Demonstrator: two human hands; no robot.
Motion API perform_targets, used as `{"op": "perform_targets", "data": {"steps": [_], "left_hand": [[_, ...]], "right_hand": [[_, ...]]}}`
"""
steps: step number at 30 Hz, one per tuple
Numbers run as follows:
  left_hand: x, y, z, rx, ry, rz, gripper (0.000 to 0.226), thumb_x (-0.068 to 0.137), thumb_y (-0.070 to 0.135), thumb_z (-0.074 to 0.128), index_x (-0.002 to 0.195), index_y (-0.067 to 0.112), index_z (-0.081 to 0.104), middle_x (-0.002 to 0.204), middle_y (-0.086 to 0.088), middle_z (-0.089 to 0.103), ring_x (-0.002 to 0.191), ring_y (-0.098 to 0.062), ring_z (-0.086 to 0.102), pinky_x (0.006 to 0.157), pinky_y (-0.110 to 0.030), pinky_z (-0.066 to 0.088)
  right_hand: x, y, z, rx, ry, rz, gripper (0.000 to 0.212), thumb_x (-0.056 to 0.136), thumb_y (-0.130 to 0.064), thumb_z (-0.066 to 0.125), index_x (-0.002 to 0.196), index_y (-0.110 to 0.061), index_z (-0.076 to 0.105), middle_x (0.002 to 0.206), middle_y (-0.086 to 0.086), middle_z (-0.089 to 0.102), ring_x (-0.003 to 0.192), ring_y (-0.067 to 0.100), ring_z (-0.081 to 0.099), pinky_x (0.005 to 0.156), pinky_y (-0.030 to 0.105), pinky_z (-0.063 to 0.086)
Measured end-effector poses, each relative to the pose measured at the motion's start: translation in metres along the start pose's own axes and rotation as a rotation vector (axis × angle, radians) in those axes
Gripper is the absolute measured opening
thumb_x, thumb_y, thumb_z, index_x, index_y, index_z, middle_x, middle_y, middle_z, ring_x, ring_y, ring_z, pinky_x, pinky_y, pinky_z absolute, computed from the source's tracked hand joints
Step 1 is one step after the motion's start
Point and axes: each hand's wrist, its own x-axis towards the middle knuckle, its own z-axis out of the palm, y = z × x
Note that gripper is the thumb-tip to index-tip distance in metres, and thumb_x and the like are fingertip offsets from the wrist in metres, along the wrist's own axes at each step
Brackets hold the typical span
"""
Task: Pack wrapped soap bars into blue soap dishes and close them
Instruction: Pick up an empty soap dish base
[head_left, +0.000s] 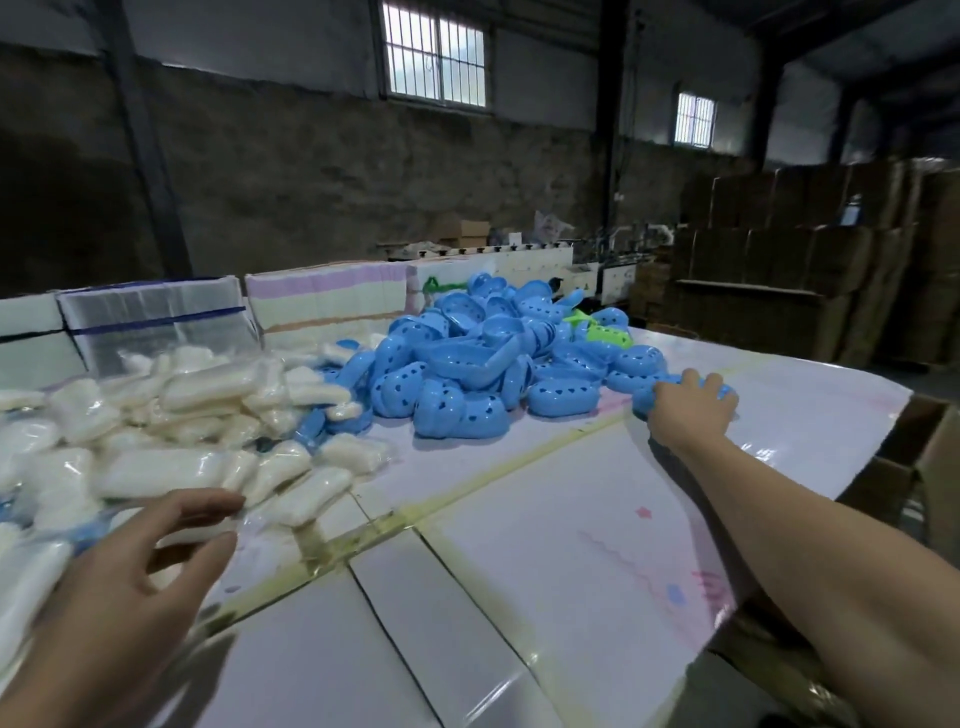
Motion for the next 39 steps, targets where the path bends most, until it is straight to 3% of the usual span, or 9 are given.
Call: {"op": "perform_targets", "data": {"steps": [6,13,15,18,23,26,31,35,39], "left_hand": [[0.0,-0.004,0.002,0.038,-0.02,-0.028,0.056,0.074,0.058,0.058,0.127,0.039,0.063,0.117,0.021,0.069,0.087,0.002,0.072,0.043,-0.025,0.054],[-0.005,0.024,0.002,0.059,0.001,-0.017,0.043,0.071,0.053,0.062,0.113,0.043,0.068,0.109,0.021,0.071,0.087,0.002,0.071,0.043,-0.024,0.053],[-0.006,0.036,0.002,0.047,-0.011,-0.032,0.03,0.077,0.034,0.075,0.104,0.047,0.069,0.104,0.025,0.071,0.084,0.006,0.069,0.046,-0.019,0.051],[-0.005,0.043,0.0,0.12,0.001,-0.002,0.053,0.082,-0.003,0.072,0.09,0.05,0.067,0.095,0.029,0.069,0.083,0.005,0.067,0.065,-0.006,0.047],[-0.002,0.048,-0.007,0.208,0.005,0.01,0.042,0.082,-0.007,0.067,0.082,0.036,0.068,0.094,0.015,0.07,0.09,0.007,0.063,0.07,0.003,0.038],[0.0,0.045,-0.011,0.304,-0.051,0.005,0.025,0.082,-0.002,0.067,0.086,0.022,0.073,0.093,0.008,0.07,0.089,0.003,0.061,0.073,-0.003,0.04],[0.009,0.043,-0.035,0.477,-0.021,-0.014,0.017,0.087,0.017,0.065,0.095,0.031,0.07,0.098,0.018,0.067,0.098,-0.01,0.058,0.084,-0.033,0.046],[0.026,0.027,-0.096,0.649,0.142,-0.298,0.017,0.086,0.024,0.065,0.1,0.033,0.063,0.095,0.009,0.062,0.1,-0.022,0.059,0.084,-0.038,0.048],[0.028,0.014,-0.129,0.907,-0.135,-0.624,0.035,0.085,0.031,0.064,0.12,0.03,0.059,0.114,-0.002,0.056,0.114,-0.03,0.054,0.095,-0.037,0.044]], "right_hand": [[0.001,-0.02,0.007,0.11,0.069,-0.05,0.038,0.091,-0.023,0.052,0.129,-0.026,0.053,0.141,0.01,0.04,0.131,0.035,0.032,0.106,0.052,0.032],[-0.045,-0.118,-0.041,0.474,0.164,-0.398,0.034,0.093,-0.036,0.05,0.124,-0.026,0.059,0.125,0.004,0.056,0.119,0.029,0.044,0.097,0.045,0.036],[-0.066,-0.154,-0.063,0.639,0.132,-0.492,0.031,0.093,-0.033,0.051,0.122,-0.026,0.062,0.119,0.003,0.062,0.115,0.028,0.05,0.095,0.044,0.042],[-0.105,-0.206,-0.096,0.917,0.043,-0.622,0.028,0.09,-0.028,0.055,0.114,-0.024,0.069,0.105,0.001,0.07,0.097,0.023,0.062,0.079,0.037,0.052],[-0.184,-0.256,-0.098,1.06,-0.007,-0.93,0.023,0.085,-0.021,0.059,0.104,-0.022,0.073,0.096,-0.002,0.07,0.095,0.02,0.06,0.08,0.037,0.05],[-0.2,-0.257,-0.084,0.997,-0.147,-1.173,0.023,0.084,-0.015,0.062,0.102,-0.02,0.075,0.097,-0.001,0.07,0.094,0.017,0.059,0.083,0.037,0.048],[-0.189,-0.245,-0.079,1.12,-0.357,-1.184,0.021,0.087,-0.016,0.061,0.096,-0.03,0.073,0.088,-0.01,0.071,0.082,0.006,0.061,0.073,0.021,0.05],[-0.195,-0.248,-0.082,1.135,-0.372,-1.254,0.024,0.086,-0.015,0.064,0.088,-0.038,0.069,0.079,-0.017,0.07,0.078,0.002,0.061,0.065,0.014,0.045],[-0.202,-0.25,-0.082,1.072,-0.389,-1.333,0.026,0.088,-0.015,0.064,0.088,-0.041,0.069,0.076,-0.036,0.063,0.081,-0.004,0.059,0.069,0.01,0.042]]}}
